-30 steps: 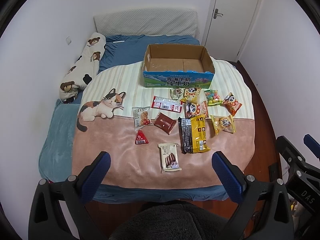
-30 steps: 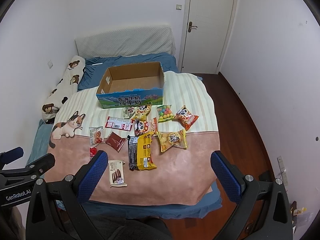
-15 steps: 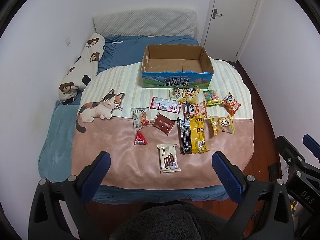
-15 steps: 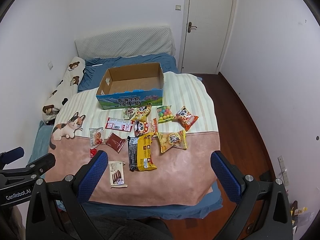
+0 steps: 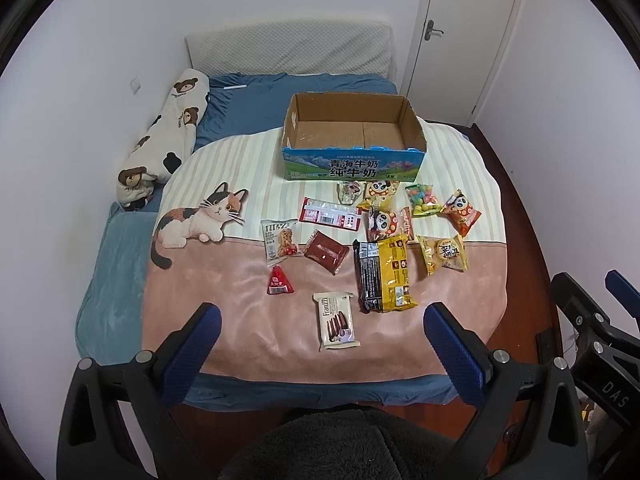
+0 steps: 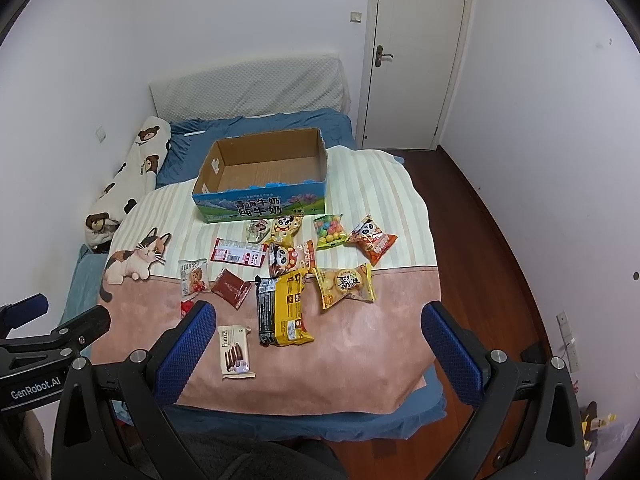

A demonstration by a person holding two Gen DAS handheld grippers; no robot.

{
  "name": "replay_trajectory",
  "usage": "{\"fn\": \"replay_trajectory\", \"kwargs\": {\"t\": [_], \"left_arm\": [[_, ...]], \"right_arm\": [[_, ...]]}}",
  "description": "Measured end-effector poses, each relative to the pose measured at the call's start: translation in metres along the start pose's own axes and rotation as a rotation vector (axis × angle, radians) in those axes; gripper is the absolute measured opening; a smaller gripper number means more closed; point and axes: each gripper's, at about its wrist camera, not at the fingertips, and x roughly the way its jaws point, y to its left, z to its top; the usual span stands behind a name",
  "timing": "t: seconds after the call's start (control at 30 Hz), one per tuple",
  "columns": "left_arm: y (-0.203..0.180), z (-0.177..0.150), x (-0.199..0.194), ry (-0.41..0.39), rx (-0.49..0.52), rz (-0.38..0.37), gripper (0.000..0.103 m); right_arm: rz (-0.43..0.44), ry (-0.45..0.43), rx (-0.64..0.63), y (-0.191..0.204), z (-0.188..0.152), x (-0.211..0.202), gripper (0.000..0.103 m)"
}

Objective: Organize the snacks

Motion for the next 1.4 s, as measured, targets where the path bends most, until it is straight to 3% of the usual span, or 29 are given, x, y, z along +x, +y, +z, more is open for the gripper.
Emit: {"fn": "replay_trajectory", "kwargs": {"t": [0.27,0.47,0.6,0.77,1.03,1.17,1.23,1.27,1.4], "left_arm": [[0.004,0.002,0.007,-0.004,-0.015,0.007,0.103],[0.029,0.011,0.051,0.024,-0.117,0.042,0.103],[0.046,0.009,0.101,0.110,-0.164,0.049,0.103],[0.054,-0.008,0.180,0.262,-0.197,0.055,0.103],[0.040,-0.056,0.318,0.539,-0.232,-0.057,0.103],[0.029,-0.078,0.362,0.623,-0.277,-0.111,0.103],[0.024,-0.084,0.375,0.626,-0.297,-0.127,0.103],[0.021,-0.087,0.381,0.626,-0.295,-0.121,0.100],[0.017,-0.093,0.384,0.602,-0.284,-0.075,0.062]], "right_arm": [[0.006,0.004,0.019,-0.003,0.002,0.007,0.103],[0.026,0.055,0.054,-0.005,0.002,0.047,0.103],[0.042,0.118,0.069,-0.001,0.000,0.096,0.103],[0.036,0.232,0.067,0.009,-0.008,0.186,0.103],[0.078,0.454,0.057,0.030,-0.044,0.332,0.103],[0.090,0.544,0.052,0.036,-0.059,0.375,0.103],[0.088,0.579,0.041,0.040,-0.065,0.393,0.103],[0.093,0.590,0.037,0.042,-0.066,0.397,0.103],[0.089,0.628,-0.007,0.054,-0.071,0.423,0.103]]}}
